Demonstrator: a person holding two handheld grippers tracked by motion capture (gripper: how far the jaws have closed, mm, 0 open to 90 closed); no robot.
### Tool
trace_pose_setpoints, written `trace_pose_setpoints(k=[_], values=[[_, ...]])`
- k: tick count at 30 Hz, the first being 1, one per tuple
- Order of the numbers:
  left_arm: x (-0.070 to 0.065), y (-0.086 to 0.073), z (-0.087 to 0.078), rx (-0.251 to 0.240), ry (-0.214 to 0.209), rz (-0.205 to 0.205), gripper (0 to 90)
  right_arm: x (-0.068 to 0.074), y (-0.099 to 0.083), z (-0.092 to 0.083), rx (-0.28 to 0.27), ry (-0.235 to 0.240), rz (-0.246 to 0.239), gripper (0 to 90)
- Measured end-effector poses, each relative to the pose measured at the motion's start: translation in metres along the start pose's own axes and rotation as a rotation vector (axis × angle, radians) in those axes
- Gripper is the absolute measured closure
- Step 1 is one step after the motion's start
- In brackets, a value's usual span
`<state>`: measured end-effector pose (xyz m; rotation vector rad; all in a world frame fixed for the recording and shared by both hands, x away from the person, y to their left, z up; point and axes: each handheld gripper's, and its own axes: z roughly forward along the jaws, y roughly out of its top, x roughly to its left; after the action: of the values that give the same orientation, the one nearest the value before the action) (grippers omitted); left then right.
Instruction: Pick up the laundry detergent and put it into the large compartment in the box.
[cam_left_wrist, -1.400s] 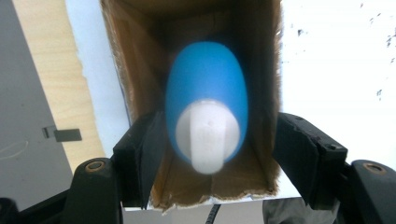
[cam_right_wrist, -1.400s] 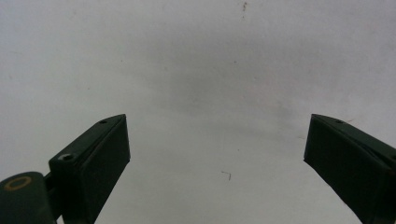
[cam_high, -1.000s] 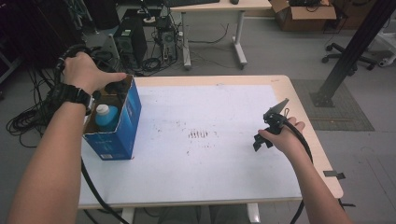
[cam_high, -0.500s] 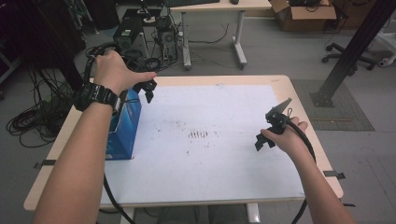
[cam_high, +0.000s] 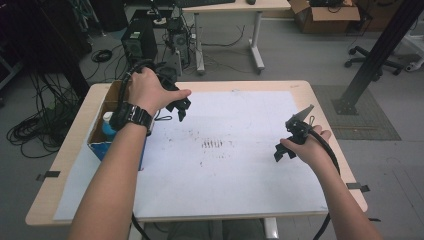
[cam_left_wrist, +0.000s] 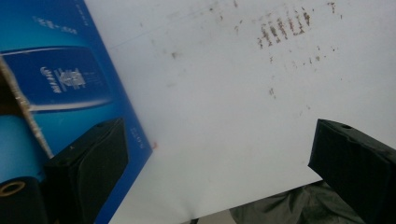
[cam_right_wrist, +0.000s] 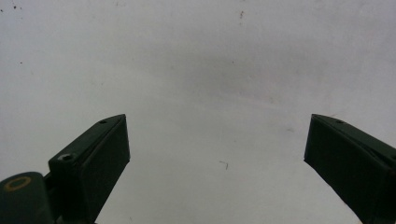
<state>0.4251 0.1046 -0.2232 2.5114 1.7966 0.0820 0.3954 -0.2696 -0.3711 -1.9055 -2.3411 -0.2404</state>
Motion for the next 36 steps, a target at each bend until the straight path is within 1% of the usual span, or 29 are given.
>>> trace_pose_setpoints(k=[2,3,4,5,6,7,8,11,12,14,16,17,21,26,33,36], values=[[-0.005,0.000,0.009,0.006,0.004,0.005,5.1,0.000,0.000,0.000,0.000,-0.001,-0.001,6.9],[-0.005,0.000,0.009,0.006,0.004,0.005,5.1,0.000,0.000,0.000,0.000,-0.001,-0.001,6.9],[-0.006,0.000,0.013,0.003,-0.002,0.004,5.1,0.000,0.000,0.000,-0.001,-0.003,-0.004,6.9],[-0.008,0.000,0.016,0.010,-0.006,0.011,4.9,0.001,0.000,0.000,0.001,-0.002,-0.005,6.9],[-0.010,0.000,0.024,0.019,-0.010,0.017,5.1,0.001,0.000,0.000,0.000,-0.003,-0.006,6.9],[-0.010,0.000,0.024,0.019,-0.010,0.017,5.0,0.002,0.000,0.000,0.000,0.000,-0.004,6.9],[-0.011,0.000,0.031,0.024,-0.019,0.015,5.0,0.003,0.000,0.000,-0.001,-0.001,-0.008,6.9],[-0.013,-0.001,0.041,0.030,-0.025,0.017,5.0,0.004,0.001,0.000,0.002,-0.003,-0.009,6.9],[-0.013,-0.001,0.041,0.030,-0.025,0.017,5.0,0.004,0.001,0.000,0.002,-0.003,-0.009,6.9],[-0.014,-0.001,0.047,0.033,-0.031,0.020,5.0,0.005,0.001,0.000,0.001,-0.002,-0.009,6.9],[-0.014,-0.002,0.055,0.041,-0.034,0.010,4.9,0.006,0.002,-0.001,-0.001,-0.003,-0.009,6.8],[-0.014,-0.002,0.055,0.041,-0.034,0.010,5.0,0.006,0.002,-0.001,-0.001,-0.003,-0.009,6.8],[-0.014,-0.004,0.066,0.046,-0.045,0.011,5.0,0.007,0.003,-0.001,0.001,-0.005,-0.013,6.7],[-0.015,-0.005,0.071,0.050,-0.050,0.014,5.0,0.008,0.003,0.000,0.003,-0.004,-0.014,6.7],[-0.014,-0.007,0.072,0.054,-0.054,0.017,5.0,0.010,0.002,-0.001,0.003,-0.007,-0.014,6.7],[-0.014,-0.007,0.072,0.052,-0.056,0.012,5.0,0.010,0.001,-0.001,0.003,-0.005,-0.011,6.7]])
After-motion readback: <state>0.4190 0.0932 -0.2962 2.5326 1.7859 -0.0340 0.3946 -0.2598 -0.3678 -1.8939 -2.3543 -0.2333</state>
